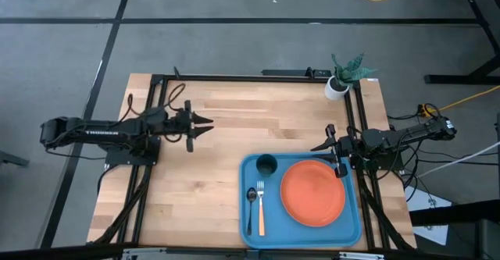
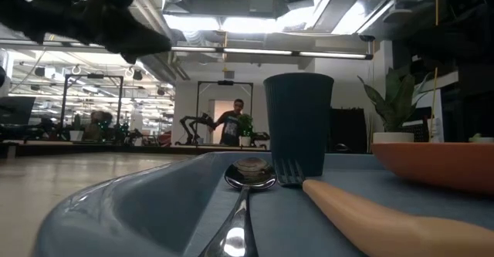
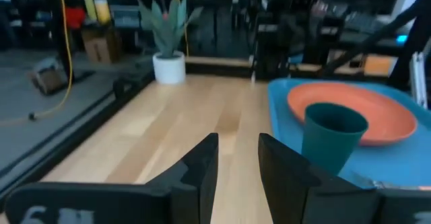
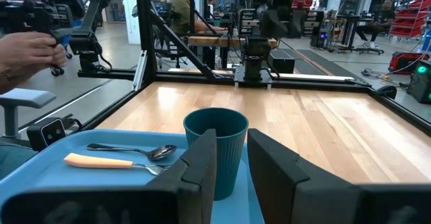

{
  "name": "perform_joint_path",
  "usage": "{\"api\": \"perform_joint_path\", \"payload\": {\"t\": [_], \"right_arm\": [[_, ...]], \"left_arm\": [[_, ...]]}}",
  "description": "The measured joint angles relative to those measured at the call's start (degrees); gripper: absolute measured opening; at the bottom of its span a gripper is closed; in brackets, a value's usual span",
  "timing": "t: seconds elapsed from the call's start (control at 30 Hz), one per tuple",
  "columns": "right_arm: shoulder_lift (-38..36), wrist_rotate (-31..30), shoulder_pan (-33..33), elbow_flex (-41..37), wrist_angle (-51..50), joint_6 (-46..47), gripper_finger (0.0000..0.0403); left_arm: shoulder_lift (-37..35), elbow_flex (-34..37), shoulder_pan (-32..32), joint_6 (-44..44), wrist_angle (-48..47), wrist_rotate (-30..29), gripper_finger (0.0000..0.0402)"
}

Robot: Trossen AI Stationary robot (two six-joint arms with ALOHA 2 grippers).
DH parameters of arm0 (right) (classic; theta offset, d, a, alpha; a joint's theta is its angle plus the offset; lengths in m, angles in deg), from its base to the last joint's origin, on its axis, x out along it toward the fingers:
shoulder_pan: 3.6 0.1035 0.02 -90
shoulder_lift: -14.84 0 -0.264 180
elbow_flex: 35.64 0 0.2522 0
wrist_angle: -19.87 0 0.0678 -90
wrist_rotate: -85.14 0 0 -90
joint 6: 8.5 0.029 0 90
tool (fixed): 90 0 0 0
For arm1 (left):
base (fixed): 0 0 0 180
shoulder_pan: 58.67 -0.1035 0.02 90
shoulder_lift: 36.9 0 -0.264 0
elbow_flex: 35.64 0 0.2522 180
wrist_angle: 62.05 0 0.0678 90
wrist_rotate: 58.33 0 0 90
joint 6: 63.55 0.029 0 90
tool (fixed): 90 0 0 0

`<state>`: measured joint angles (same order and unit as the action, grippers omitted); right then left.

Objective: Pick and place plate/cup/fork/spoon on tray
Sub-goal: Return to Home Position

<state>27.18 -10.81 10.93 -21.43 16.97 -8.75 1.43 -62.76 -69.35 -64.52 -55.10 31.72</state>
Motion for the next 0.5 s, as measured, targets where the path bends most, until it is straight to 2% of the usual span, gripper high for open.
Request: {"api": "perform_joint_path", "payload": {"t": [0.37,0.5], "right_arm": [[0.00,0.02,0.00,0.00,0.00,-0.06,0.0090],[0.02,0.02,-0.01,0.00,-0.02,0.01,0.0090]], "left_arm": [[-5.80,12.78,-0.02,0.01,15.29,1.60,0.0098],[-5.80,12.91,-0.02,0.86,14.65,2.32,0.0098]]}}
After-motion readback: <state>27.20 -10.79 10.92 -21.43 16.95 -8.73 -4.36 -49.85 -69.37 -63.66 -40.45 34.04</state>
